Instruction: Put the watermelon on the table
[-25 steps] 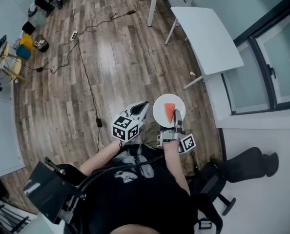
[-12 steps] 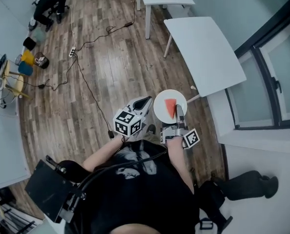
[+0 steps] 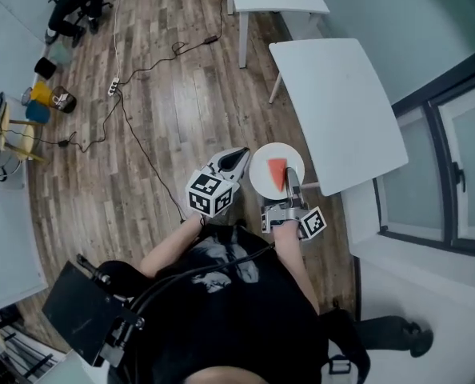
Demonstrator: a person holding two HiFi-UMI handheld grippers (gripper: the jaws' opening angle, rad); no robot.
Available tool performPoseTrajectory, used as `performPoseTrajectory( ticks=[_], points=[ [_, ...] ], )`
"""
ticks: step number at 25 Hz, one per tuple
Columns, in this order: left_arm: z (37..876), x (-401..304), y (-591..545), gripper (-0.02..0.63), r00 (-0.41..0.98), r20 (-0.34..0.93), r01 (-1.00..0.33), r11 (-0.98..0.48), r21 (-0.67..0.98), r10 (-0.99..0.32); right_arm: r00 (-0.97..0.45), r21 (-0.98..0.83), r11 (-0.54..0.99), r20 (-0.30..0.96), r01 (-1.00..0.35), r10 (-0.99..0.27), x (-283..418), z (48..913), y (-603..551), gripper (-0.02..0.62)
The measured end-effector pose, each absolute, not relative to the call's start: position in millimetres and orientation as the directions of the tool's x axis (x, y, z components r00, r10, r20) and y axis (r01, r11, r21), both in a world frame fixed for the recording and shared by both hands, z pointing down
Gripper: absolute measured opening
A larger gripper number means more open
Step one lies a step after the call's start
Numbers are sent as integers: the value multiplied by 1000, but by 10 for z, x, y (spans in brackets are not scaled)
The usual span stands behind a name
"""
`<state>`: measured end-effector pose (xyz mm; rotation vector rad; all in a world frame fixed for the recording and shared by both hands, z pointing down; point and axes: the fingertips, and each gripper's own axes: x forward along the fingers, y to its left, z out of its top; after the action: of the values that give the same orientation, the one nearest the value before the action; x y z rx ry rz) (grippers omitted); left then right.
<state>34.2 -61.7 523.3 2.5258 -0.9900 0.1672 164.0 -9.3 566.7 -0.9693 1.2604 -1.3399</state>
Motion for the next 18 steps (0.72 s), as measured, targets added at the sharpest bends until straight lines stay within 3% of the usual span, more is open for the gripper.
performPoseTrajectory(
  ticks=[10,18],
  points=[
    [5370,581,-2501,6,794,239,-607,-702,372,-559,-170,-995,91,-98,49,-981,1793,5598,-1980,26],
    [5948,929,-3888,6,779,322,-626,-682,378,-538,-160,-999,4,3,-45,-987,2235,6253,-3442,26]
  ],
)
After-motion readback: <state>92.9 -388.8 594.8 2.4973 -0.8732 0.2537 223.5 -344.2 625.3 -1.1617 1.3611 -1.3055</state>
